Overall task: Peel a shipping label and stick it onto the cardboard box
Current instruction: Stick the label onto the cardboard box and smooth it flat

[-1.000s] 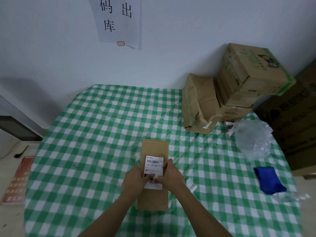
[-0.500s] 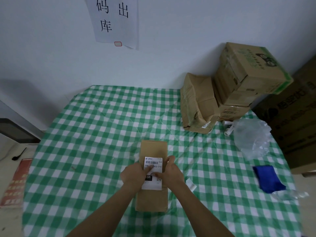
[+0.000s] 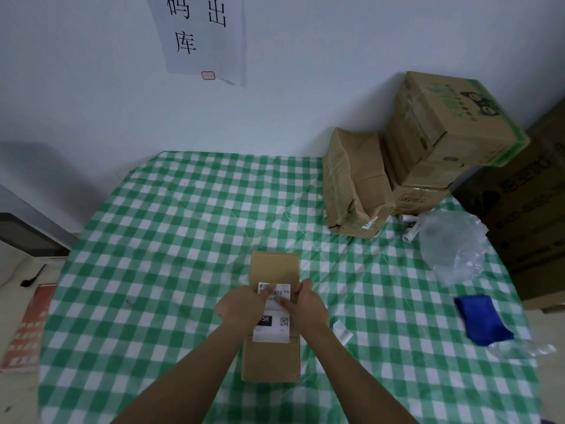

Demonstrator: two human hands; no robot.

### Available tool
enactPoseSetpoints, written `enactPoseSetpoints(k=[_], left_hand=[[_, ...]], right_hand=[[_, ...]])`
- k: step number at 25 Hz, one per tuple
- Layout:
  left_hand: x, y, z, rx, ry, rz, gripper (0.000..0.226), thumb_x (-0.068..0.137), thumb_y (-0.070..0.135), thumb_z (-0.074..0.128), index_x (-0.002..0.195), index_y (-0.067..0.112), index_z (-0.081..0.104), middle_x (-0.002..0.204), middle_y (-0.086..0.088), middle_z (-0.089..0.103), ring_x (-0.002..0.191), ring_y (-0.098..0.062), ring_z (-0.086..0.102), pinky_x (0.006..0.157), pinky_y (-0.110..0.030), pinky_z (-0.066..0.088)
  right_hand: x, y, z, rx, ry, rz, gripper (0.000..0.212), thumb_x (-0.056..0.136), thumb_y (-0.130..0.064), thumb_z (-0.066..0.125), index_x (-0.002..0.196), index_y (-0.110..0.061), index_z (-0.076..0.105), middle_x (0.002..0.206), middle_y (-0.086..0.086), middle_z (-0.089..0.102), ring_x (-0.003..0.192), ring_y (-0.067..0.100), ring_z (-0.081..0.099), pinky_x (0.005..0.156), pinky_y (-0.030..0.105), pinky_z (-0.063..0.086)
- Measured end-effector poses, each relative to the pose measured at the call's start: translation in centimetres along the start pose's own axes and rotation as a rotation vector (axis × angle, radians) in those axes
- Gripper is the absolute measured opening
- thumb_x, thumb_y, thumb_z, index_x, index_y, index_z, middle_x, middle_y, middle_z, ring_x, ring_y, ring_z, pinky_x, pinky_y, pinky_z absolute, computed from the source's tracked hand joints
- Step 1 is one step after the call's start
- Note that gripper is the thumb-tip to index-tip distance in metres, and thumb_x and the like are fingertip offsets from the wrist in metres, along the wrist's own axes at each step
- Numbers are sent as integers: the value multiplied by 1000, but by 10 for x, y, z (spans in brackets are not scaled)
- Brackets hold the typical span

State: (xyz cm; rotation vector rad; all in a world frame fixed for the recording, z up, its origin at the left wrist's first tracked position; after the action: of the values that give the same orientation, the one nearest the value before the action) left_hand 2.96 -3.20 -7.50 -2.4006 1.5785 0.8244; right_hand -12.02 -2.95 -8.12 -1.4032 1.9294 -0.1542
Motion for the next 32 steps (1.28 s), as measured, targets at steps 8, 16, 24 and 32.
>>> enactPoseSetpoints(k=[8, 16, 24, 32], left_hand=[[8, -4, 3, 35, -36, 40, 74, 75, 88, 28, 57, 20, 51, 65, 0, 62, 67, -16, 66, 65, -27, 51], [10, 1, 2, 108, -33, 7, 83, 74, 90, 17, 61, 18, 56, 63, 0, 61, 56, -14, 56, 58, -24, 42], [10, -3, 4, 70, -42, 16, 78, 78, 87, 21, 61, 19, 55, 66, 1, 63, 63, -15, 62, 59, -24, 44], [7, -4, 3, 106, -12, 57, 76, 80, 84, 18, 61, 19, 53, 58, 2, 53, 51, -11, 49, 52, -23, 35]], right_hand=[[10, 0, 1, -68, 12, 33, 52, 79, -58, 65, 103, -17, 43, 93, 0, 65, 85, 19, 65, 65, 34, 50], [15, -3, 1, -126, 9, 44, 57, 84, -62, 55, 111, -12, 45, 101, 6, 66, 92, 24, 66, 71, 38, 54], [22, -4, -1, -145, 3, 82, 56, 89, -61, 47, 114, -11, 47, 108, 9, 65, 98, 26, 64, 75, 37, 50], [23, -2, -1, -146, -21, 84, 58, 85, -64, 51, 113, -12, 48, 106, 7, 66, 97, 25, 64, 72, 35, 48]])
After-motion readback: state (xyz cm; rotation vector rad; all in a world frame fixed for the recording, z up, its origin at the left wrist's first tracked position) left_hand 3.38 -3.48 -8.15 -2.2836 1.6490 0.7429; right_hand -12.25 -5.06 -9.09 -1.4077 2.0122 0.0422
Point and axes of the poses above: each hand's wrist, its own x-axis towards the middle knuckle, its own z-axis out of the palm, y = z × x, the point moved 3 cm from there along x, towards the middle knuckle
